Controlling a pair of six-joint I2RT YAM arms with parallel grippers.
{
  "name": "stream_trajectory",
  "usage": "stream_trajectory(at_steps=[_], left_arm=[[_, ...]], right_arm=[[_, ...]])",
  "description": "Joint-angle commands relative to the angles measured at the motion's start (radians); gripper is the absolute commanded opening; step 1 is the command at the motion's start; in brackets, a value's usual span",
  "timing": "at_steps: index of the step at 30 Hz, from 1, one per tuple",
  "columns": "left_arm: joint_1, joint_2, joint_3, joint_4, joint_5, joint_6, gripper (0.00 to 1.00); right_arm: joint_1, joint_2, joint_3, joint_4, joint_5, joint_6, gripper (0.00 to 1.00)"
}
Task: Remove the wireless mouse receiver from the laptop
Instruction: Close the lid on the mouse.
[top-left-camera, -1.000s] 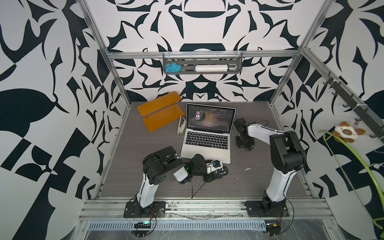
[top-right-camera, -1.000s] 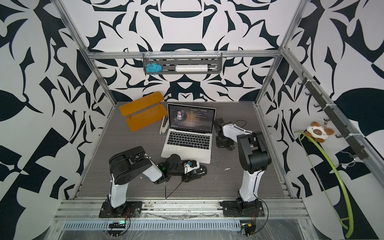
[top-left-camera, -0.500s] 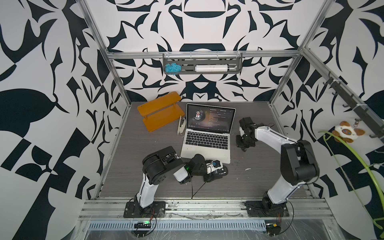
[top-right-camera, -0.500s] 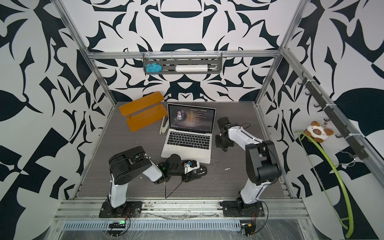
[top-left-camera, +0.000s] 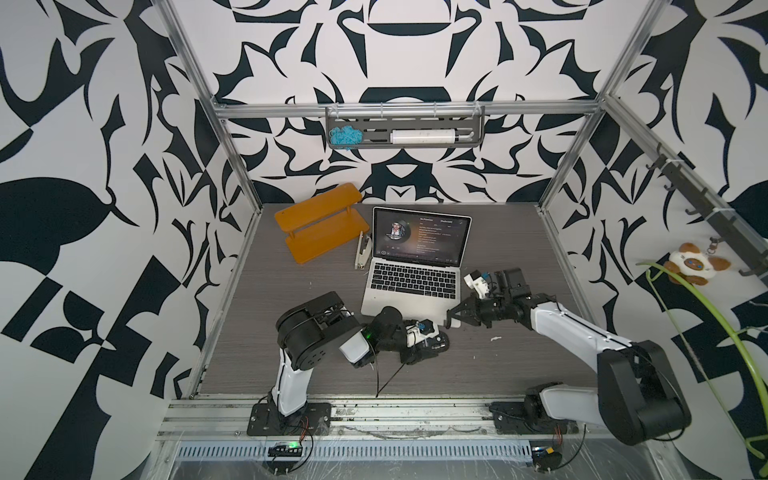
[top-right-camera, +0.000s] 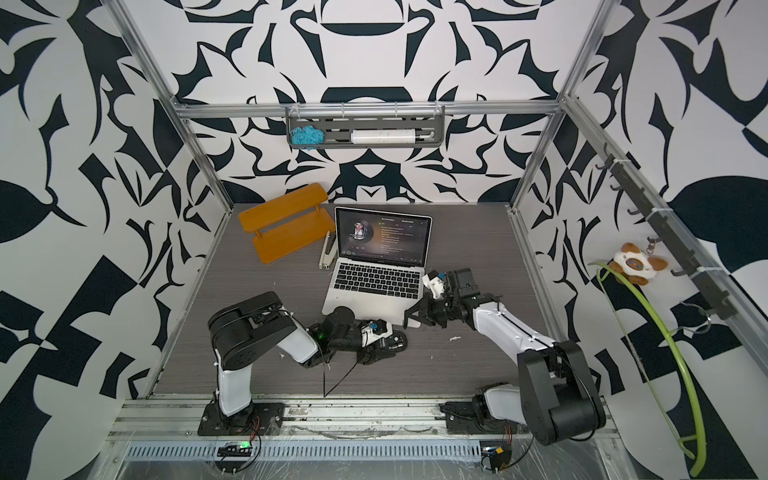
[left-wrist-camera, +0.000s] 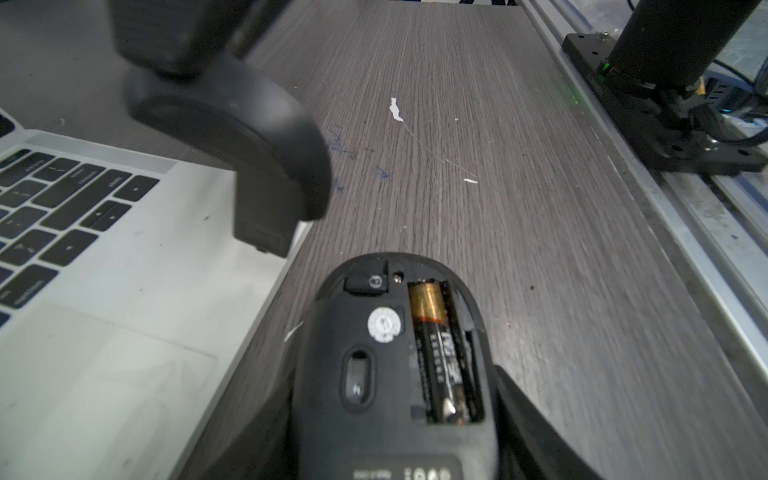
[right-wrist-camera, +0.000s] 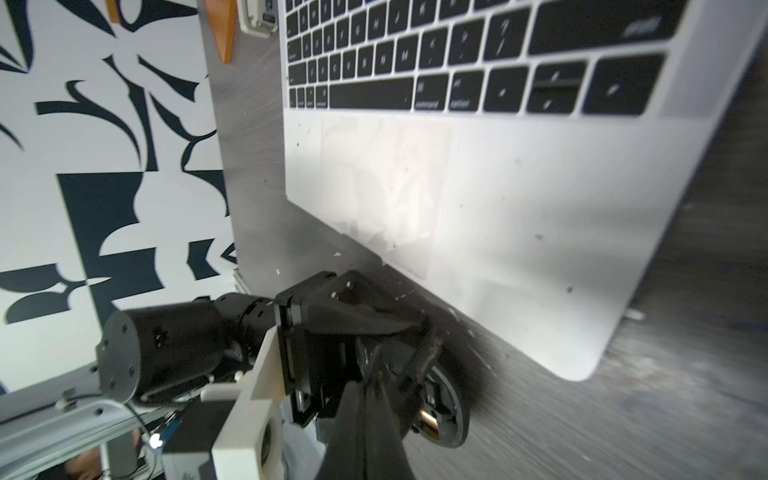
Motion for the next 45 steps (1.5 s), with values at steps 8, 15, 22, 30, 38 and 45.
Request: stream_trajectory(at_steps=[8,15,22,30,38,45], left_arm=[[0.042,0.051,-0.093,-0.185,-0.019,-0.029,0.22],[0.086,0.094,-0.119,-0.089,0.069,-0.017,0.23],[0.101,0.149,-0.141,0.015,0.116,-0.013,0.23],[0.114,0.168,-0.153,0.054,0.137,-0.02,0.24],[0.114,0.175,-0.154,0.061,0.134,-0.023,0.24],[0.114,0.169,-0.161,0.067,0.124,-0.021,0.24]], right_arm=[[0.024,-0.047,-0.13,0.376,-0.214,0.218,0.0],[0.053,0.007,-0.177,0.475,-0.224,0.277,0.0],[0.143,0.084,-0.208,0.621,-0.21,0.345,0.0],[0.153,0.128,-0.228,0.654,-0.204,0.346,0.0],[0.149,0.134,-0.218,0.597,-0.192,0.308,0.0],[0.146,0.144,-0.215,0.564,-0.184,0.286,0.0]])
